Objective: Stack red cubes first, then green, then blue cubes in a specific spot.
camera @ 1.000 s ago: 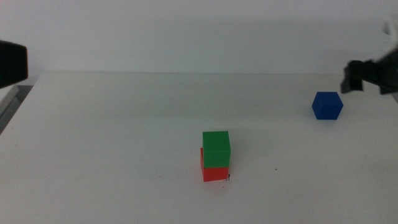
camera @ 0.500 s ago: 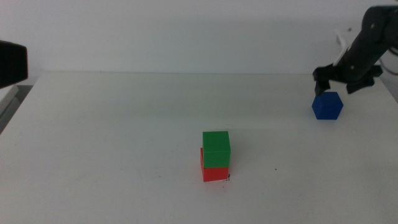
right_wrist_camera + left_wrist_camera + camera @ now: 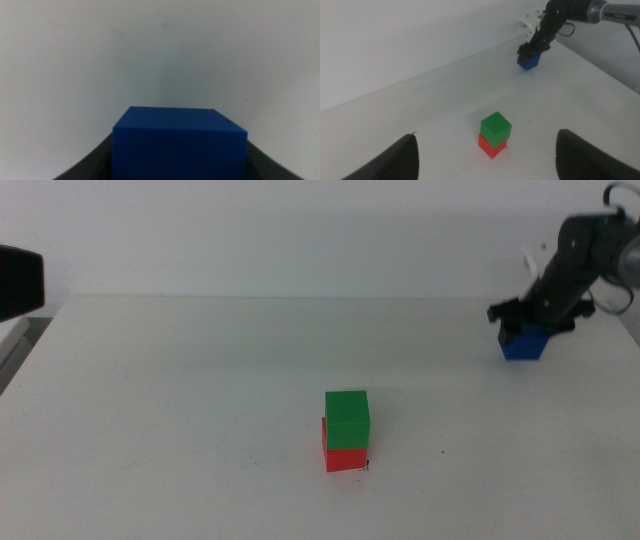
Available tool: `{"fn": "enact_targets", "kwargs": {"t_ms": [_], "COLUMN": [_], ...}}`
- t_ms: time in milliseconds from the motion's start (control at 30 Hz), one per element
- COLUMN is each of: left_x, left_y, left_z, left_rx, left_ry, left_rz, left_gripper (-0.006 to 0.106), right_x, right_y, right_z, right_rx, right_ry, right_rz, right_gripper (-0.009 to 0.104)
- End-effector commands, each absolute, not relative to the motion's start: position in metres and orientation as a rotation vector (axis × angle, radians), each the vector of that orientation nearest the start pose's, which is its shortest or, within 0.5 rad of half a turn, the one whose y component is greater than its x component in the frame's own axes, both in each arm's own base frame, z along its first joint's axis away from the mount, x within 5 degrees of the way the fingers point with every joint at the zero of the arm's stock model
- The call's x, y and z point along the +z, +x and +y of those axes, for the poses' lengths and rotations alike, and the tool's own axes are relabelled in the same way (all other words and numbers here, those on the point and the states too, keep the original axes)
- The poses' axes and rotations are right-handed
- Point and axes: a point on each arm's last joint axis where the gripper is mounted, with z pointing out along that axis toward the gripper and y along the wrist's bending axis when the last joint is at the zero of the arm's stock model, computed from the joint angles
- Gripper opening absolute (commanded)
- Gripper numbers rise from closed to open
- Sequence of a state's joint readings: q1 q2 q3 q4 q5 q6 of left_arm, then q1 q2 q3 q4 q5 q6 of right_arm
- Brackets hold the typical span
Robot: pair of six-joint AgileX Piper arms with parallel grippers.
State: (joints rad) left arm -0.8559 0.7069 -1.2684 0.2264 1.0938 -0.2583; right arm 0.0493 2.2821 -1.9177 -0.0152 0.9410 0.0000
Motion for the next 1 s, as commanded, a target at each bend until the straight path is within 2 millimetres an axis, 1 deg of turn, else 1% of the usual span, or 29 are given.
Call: {"fn": "enact_targets", "kwargs": {"t_ms": [0, 33, 100, 133, 200, 233, 300, 333, 400, 433, 467, 533, 633, 833, 967], "left_x": [0.468, 0.468, 0.468, 0.468, 0.468, 0.468, 0.468, 0.468, 0.468, 0.468, 0.468, 0.468, 0.468, 0.469, 0.469], "left_y": [0.064, 0.064, 0.064, 0.064, 0.064, 0.064, 0.064, 0.064, 0.064, 0.064, 0.064, 0.064, 0.064, 0.064, 0.064], "left_z": [-0.046, -0.046, -0.046, -0.046, -0.046, -0.046, -0.046, -0.046, -0.046, -0.046, -0.046, -0.046, -0.046, -0.046, -0.046], "left_rx": [-0.452, -0.452, -0.452, -0.452, -0.452, -0.452, -0.452, -0.452, -0.452, -0.452, -0.452, -0.452, -0.452, -0.446, -0.446], "left_ry": [0.571, 0.571, 0.571, 0.571, 0.571, 0.571, 0.571, 0.571, 0.571, 0.571, 0.571, 0.571, 0.571, 0.57, 0.57], "left_rz": [1.925, 1.925, 1.925, 1.925, 1.925, 1.925, 1.925, 1.925, 1.925, 1.925, 1.925, 1.925, 1.925, 1.923, 1.923], "left_gripper": [0.094, 0.094, 0.094, 0.094, 0.094, 0.094, 0.094, 0.094, 0.094, 0.094, 0.094, 0.094, 0.094, 0.094, 0.094], "right_x": [0.229, 0.242, 0.274, 0.284, 0.31, 0.322, 0.339, 0.345, 0.353, 0.354, 0.355, 0.352, 0.342, 0.309, 0.295], "right_y": [0.48, 0.472, 0.451, 0.44, 0.41, 0.395, 0.359, 0.343, 0.318, 0.309, 0.302, 0.287, 0.275, 0.283, 0.289], "right_z": [0.038, 0.048, 0.075, 0.087, 0.124, 0.138, 0.173, 0.187, 0.213, 0.227, 0.235, 0.258, 0.277, 0.291, 0.294], "right_rx": [0.011, 0.02, 0.001, -0.027, -0.033, -0.015, 0.012, 0.003, -0.012, -0.026, -0.038, -0.006, 0.063, 0.001, -0.024], "right_ry": [-0.043, -0.039, -0.044, -0.045, -0.116, -0.14, -0.182, -0.172, -0.135, -0.126, -0.128, -0.141, -0.144, -0.161, -0.168], "right_rz": [2.723, 2.727, 2.742, 2.744, 2.71, 2.693, 2.674, 2.663, 2.61, 2.58, 2.553, 2.552, 2.609, 2.676, 2.71], "right_gripper": [0.005, 0.005, 0.005, 0.005, 0.005, 0.005, 0.005, 0.005, 0.005, 0.005, 0.005, 0.006, 0.006, 0.006, 0.006]}}
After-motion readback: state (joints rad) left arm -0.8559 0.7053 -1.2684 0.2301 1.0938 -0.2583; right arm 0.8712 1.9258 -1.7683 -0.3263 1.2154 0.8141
